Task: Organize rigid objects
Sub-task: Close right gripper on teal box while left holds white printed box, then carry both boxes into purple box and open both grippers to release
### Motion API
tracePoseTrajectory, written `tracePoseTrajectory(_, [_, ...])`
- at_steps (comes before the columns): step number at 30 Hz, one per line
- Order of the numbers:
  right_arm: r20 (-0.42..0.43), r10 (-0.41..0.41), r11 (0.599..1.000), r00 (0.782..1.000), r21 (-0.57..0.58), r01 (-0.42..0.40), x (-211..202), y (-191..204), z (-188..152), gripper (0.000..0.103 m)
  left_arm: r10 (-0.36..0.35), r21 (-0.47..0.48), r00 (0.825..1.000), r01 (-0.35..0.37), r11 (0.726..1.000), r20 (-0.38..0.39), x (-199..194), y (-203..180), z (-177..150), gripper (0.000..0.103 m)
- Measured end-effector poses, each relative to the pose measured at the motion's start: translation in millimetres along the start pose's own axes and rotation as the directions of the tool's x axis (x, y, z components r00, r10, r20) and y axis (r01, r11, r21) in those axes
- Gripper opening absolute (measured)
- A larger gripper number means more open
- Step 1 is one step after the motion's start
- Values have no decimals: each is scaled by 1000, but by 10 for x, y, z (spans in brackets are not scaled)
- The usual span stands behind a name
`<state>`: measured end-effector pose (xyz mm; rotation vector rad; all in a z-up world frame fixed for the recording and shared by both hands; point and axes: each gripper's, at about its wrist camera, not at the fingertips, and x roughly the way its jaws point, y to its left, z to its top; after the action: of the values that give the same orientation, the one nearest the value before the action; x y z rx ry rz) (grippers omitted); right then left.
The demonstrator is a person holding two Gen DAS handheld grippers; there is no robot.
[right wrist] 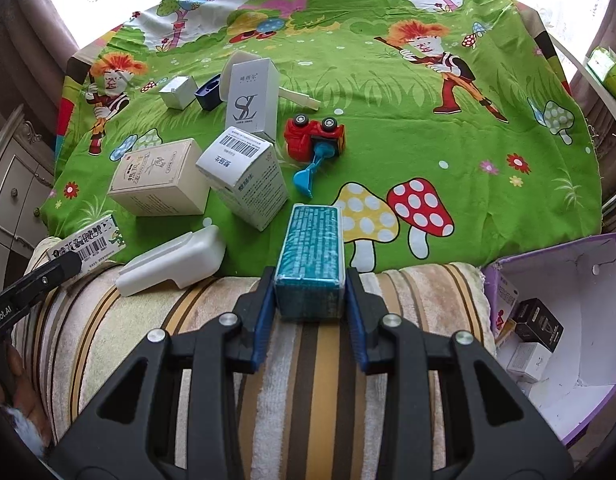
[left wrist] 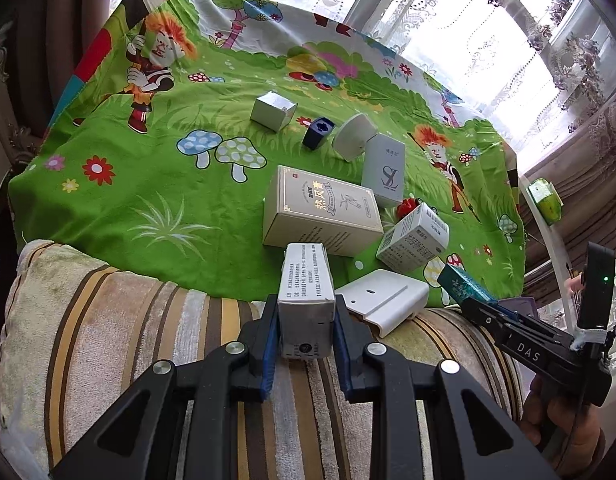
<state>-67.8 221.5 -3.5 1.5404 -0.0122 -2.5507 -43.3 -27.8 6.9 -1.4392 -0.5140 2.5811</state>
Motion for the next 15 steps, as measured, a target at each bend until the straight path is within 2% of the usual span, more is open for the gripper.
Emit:
tracePoseTrajectory(7, [61, -1, 1000, 998, -9, 2, -267, -86, -164, 37, -17, 43, 998, 14, 999, 56, -203, -209, -33, 25])
tracePoseTrajectory(15, [90, -4, 999, 996, 42, 0, -486, -419, -358, 37, -70, 139, 994, 58, 989, 84, -313, -641, -78, 25])
